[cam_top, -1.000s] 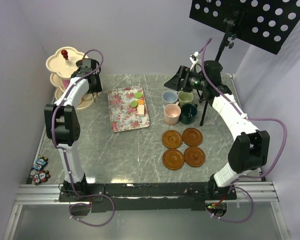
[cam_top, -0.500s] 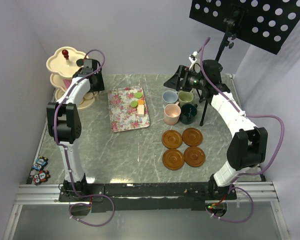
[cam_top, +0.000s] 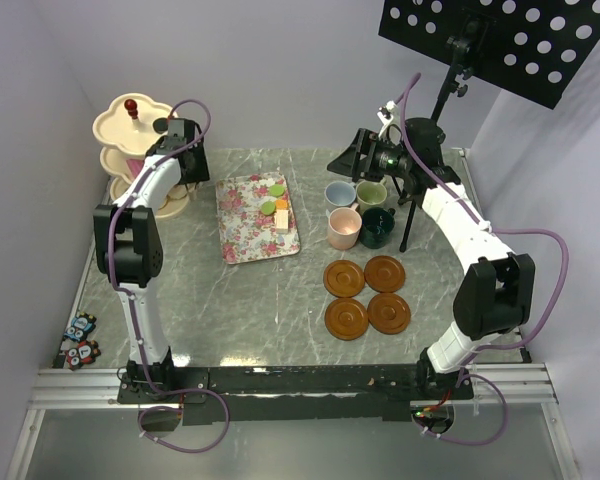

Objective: Serve the afternoon tea
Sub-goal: Place the desert on the desert table, then pick up the desert from the tray.

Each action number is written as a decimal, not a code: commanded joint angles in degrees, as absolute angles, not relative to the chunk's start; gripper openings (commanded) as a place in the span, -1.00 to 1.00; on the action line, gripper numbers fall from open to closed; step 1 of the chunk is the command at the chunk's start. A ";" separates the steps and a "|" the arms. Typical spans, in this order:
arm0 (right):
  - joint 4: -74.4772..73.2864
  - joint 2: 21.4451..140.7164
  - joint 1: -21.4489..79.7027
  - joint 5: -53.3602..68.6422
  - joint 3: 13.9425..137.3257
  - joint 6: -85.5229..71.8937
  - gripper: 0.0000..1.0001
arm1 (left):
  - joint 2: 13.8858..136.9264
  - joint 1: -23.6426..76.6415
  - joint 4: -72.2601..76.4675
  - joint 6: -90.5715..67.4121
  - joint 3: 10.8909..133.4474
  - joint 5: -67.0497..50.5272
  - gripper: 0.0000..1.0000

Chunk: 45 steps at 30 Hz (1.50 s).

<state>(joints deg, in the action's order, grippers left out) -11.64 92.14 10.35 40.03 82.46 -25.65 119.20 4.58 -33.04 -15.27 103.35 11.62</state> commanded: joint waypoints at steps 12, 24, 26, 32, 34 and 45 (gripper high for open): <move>-10.11 91.32 9.93 40.87 84.46 -25.14 0.68 | 110.48 6.50 -29.18 -14.85 97.12 9.67 0.05; -9.84 90.62 9.93 40.69 83.76 -25.31 0.68 | 101.00 10.98 -28.91 -17.92 87.81 5.89 0.00; -9.93 90.62 9.93 40.61 83.93 -25.22 0.68 | 98.97 12.47 -29.44 -18.72 86.75 5.28 0.00; -10.02 90.44 9.85 40.43 83.58 -25.31 0.68 | 93.44 19.23 -32.43 -22.76 80.52 1.23 0.01; -9.84 90.26 9.93 40.43 83.32 -25.40 0.68 | 91.50 21.87 -32.96 -24.16 77.97 0.53 0.01; -8.70 88.77 9.93 41.31 80.60 -26.72 0.68 | 88.59 27.51 -35.95 -27.24 74.27 -1.84 0.04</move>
